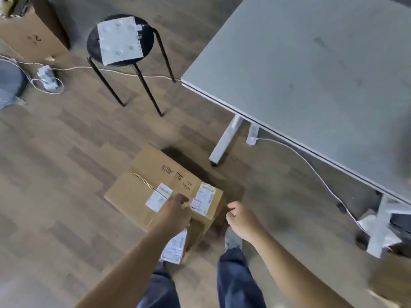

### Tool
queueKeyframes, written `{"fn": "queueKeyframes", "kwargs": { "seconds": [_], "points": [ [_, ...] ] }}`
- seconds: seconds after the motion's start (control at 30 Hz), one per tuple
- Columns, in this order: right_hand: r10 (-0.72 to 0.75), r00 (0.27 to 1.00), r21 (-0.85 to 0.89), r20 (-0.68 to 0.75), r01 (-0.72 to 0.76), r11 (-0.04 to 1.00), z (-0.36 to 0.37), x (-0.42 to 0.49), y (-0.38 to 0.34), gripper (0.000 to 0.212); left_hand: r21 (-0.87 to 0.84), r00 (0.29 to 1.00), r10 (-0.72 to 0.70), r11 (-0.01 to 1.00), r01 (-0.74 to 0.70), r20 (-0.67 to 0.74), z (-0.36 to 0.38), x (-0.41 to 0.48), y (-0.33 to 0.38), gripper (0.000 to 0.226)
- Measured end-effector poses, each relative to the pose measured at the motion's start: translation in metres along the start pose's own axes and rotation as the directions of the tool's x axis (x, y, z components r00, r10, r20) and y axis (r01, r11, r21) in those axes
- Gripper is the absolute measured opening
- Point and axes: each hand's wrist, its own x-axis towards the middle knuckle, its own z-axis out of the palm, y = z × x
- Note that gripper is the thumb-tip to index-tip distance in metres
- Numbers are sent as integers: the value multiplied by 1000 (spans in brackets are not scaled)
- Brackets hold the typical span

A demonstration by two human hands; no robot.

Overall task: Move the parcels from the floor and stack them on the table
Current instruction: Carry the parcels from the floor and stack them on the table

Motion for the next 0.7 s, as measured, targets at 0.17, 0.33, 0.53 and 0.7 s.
{"fn": "queueKeyframes", "kwargs": {
  "seconds": [0.17, 0.33, 0.53, 0.7],
  "points": [
    [203, 977, 60, -69, -199, 978, 64, 58, 43, 43, 85, 989, -16, 996, 3, 150, 32, 93, -35, 43],
    [244, 967, 178, -78, -228, 957, 129, 123, 72, 46, 183, 976, 40, 980, -81, 216, 64, 161, -75, 53],
    [242, 960, 331, -139, -185, 925, 189, 171, 94, 30, 206, 961, -33, 978, -25, 274, 97, 211, -114, 58],
    [230, 963, 521, -139, -127, 844, 186, 170, 90, 34, 51, 953, -61, 998, 48, 295, 113, 198, -107, 45]
  ]
}}
